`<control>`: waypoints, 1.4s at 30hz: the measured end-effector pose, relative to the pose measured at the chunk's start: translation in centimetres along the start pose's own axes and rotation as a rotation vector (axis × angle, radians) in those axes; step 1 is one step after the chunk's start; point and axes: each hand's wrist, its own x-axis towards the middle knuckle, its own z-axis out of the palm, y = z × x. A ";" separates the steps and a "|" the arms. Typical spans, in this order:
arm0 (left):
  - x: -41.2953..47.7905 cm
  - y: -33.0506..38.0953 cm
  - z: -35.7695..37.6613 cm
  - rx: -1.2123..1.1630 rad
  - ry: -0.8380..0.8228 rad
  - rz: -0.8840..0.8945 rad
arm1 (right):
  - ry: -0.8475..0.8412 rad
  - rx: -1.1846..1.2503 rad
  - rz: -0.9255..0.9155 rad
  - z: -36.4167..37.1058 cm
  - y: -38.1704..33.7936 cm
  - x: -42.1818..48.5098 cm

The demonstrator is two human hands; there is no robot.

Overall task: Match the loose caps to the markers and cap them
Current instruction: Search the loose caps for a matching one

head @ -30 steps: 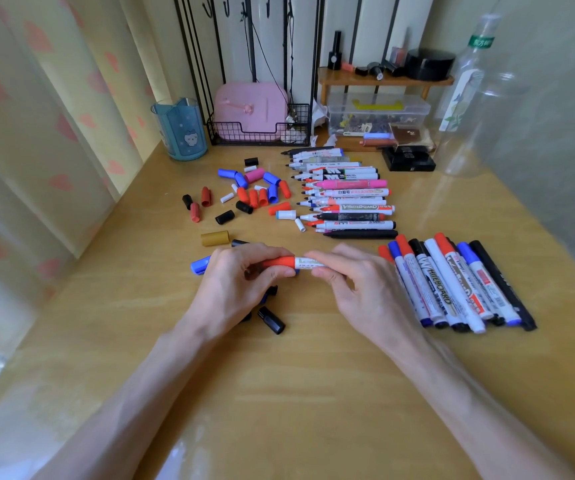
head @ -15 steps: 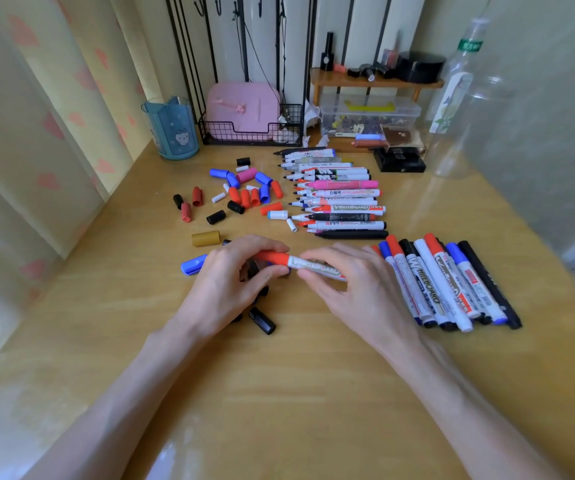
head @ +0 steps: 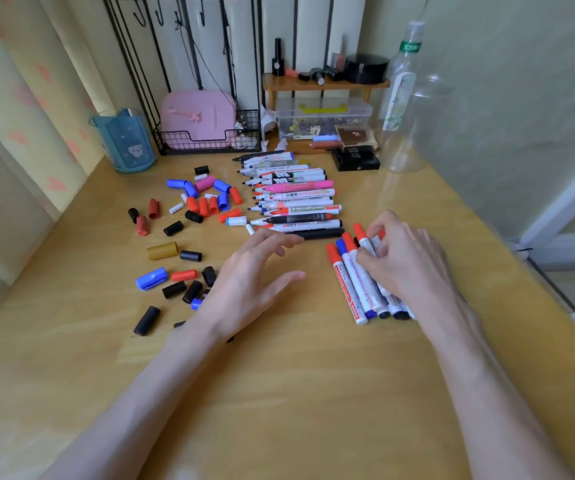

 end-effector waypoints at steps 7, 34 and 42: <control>1.5 -0.2 1.8 -0.027 -0.013 -0.005 | -0.037 -0.017 0.002 -0.5 1.0 0.1; -3.9 -5.3 -5.8 0.041 0.157 -0.160 | -0.068 0.056 -0.465 6.0 -3.5 -1.4; -4.0 -5.6 -6.0 0.050 0.153 -0.166 | -0.064 0.012 -0.388 5.3 -2.6 -0.7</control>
